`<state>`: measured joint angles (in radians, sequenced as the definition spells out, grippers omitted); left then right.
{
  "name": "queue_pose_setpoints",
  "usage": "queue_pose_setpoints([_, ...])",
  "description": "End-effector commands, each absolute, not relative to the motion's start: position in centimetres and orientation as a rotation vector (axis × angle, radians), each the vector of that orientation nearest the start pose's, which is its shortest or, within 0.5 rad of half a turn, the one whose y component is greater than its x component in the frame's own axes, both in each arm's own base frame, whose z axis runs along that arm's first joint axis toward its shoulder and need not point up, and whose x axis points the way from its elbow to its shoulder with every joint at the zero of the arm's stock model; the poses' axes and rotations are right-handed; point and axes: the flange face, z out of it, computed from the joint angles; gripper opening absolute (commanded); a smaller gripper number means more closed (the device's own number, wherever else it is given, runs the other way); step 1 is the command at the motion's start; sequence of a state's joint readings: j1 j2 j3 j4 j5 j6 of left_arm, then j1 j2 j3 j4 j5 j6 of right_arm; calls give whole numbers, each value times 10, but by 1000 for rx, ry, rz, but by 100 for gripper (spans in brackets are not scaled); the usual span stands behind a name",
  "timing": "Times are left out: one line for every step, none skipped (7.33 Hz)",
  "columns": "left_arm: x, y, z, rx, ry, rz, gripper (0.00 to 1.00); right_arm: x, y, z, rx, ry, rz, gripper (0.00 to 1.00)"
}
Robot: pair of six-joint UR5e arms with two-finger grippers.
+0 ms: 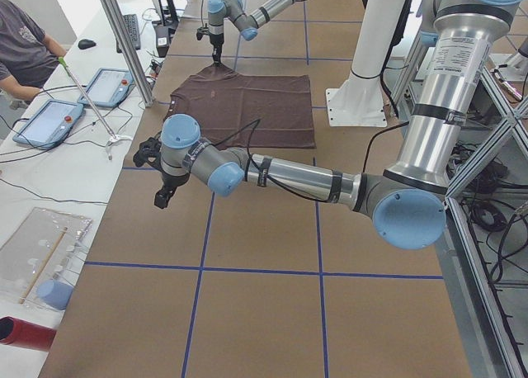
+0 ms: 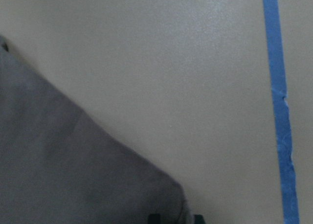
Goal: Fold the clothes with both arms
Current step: 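Move the right gripper toward the sleeve nearest it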
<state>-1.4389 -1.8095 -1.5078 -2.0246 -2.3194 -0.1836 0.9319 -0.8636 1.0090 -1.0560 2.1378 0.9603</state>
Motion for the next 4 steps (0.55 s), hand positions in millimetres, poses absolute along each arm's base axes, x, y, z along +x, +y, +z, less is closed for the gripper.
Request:
queue_pose_setpoints([16,-616,503,483,807,189,100,-409,-688,400,98,-877,99,0])
queue_pose_setpoints([16,-616,503,483,808,189,100,-407,-685,375,133,-907,82,0])
queue_pose_setpoints([15,-615,504,483,806,188,100,-411,-687,329,180,-950,62,0])
queue_pose_setpoints([15,-615,504,483,806,188,100,-432,-682,293,206,-981,23,0])
